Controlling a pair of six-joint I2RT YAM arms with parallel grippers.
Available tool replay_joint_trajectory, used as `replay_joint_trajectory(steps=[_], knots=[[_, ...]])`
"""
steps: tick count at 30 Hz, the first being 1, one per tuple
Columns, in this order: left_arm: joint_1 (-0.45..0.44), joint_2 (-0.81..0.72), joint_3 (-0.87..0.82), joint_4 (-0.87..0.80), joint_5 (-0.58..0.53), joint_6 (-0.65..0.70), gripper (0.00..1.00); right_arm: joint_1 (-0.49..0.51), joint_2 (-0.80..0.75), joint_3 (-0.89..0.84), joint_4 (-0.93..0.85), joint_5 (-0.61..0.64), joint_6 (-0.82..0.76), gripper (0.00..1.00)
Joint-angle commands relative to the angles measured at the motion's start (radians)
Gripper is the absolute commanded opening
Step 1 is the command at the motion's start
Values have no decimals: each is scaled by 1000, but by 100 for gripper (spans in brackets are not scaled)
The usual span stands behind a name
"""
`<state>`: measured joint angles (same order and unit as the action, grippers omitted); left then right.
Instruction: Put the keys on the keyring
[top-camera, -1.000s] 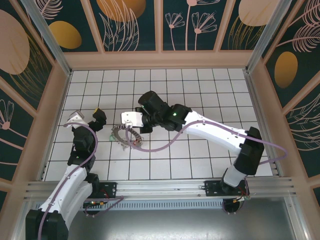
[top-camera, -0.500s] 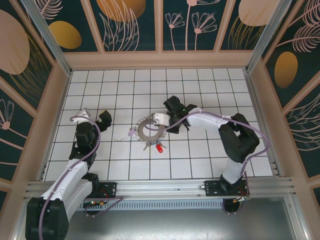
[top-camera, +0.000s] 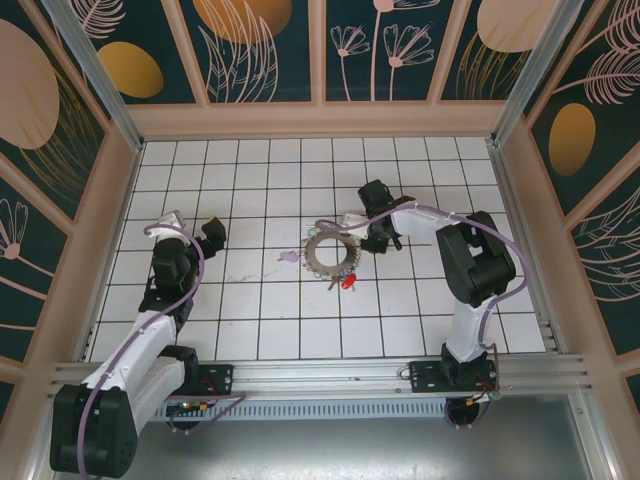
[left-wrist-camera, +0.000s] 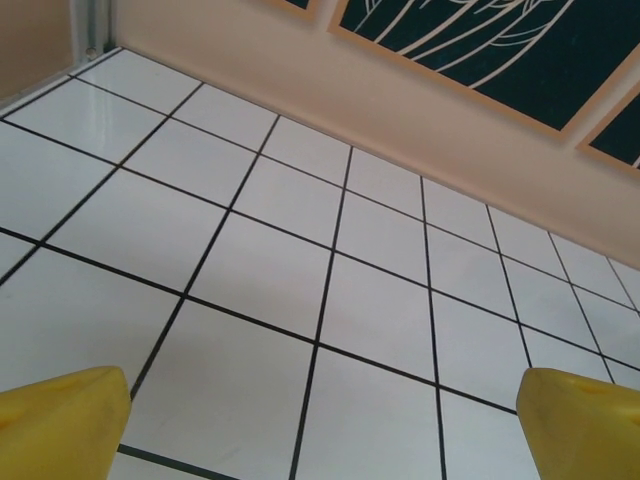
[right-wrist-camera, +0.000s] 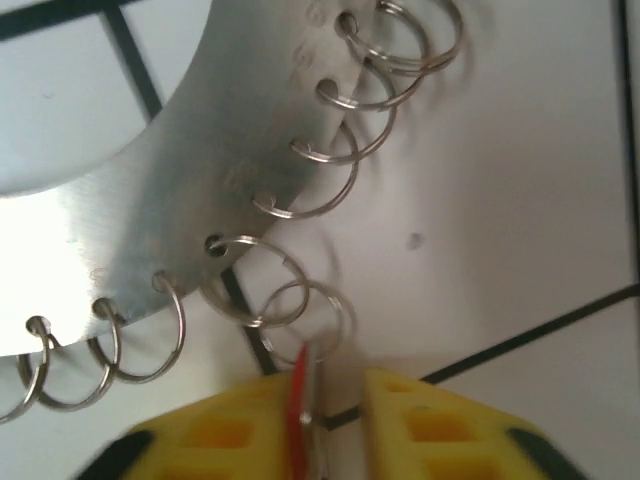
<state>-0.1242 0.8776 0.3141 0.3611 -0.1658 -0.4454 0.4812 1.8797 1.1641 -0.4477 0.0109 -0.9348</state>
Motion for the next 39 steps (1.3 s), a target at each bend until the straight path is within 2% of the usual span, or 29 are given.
replay_joint_trajectory(steps=[1,3,5,7,9,11,12,14,16,18,19,20,22,25,27,31,33,35,39], knots=[[6,20,86,-93,-112,71,99,-13,57,-49,-34,83,66,33],[6,44,125,-144,-130,113,99,-13,11,-78,12,100,83,34],[6,64,158,-188,-135,141,99,-15,-82,-139,84,78,89,43],[6,59,171,-203,-135,158,99,-33,-177,-181,119,41,115,44],[6,28,161,-184,-122,176,99,-54,-281,-212,132,9,144,52],[6,-26,150,-151,-67,222,99,-61,-396,-233,135,-47,162,59],[6,-52,157,-144,-9,269,99,-61,-446,-233,122,-74,171,60],[6,-108,203,-173,91,374,99,-54,-556,-206,83,-113,193,68],[6,-148,255,-216,83,396,99,-53,-673,-188,92,-155,231,70],[6,-175,304,-269,117,440,99,-54,-812,-200,180,-186,296,71],[6,-185,321,-286,162,480,99,-56,-890,-226,261,-196,338,95],[6,-190,325,-290,180,490,99,-58,-971,-266,365,-193,395,99],[6,-198,310,-270,177,469,99,-58,-1102,-373,563,-151,503,99],[6,-188,263,-223,232,474,99,-61,-1226,-542,767,24,596,99],[6,-169,217,-169,226,448,99,-67,-1270,-650,857,153,606,99],[6,-133,91,-26,144,410,99,-91,-1335,-912,1146,236,574,99],[6,-107,21,65,76,379,99,-138,-1326,-1013,1237,229,592,99],[6,-81,-49,183,91,394,99,-228,-1275,-1100,1322,193,703,99],[6,-11,-160,374,31,373,99,-421,-1117,-1243,1555,20,886,99]])
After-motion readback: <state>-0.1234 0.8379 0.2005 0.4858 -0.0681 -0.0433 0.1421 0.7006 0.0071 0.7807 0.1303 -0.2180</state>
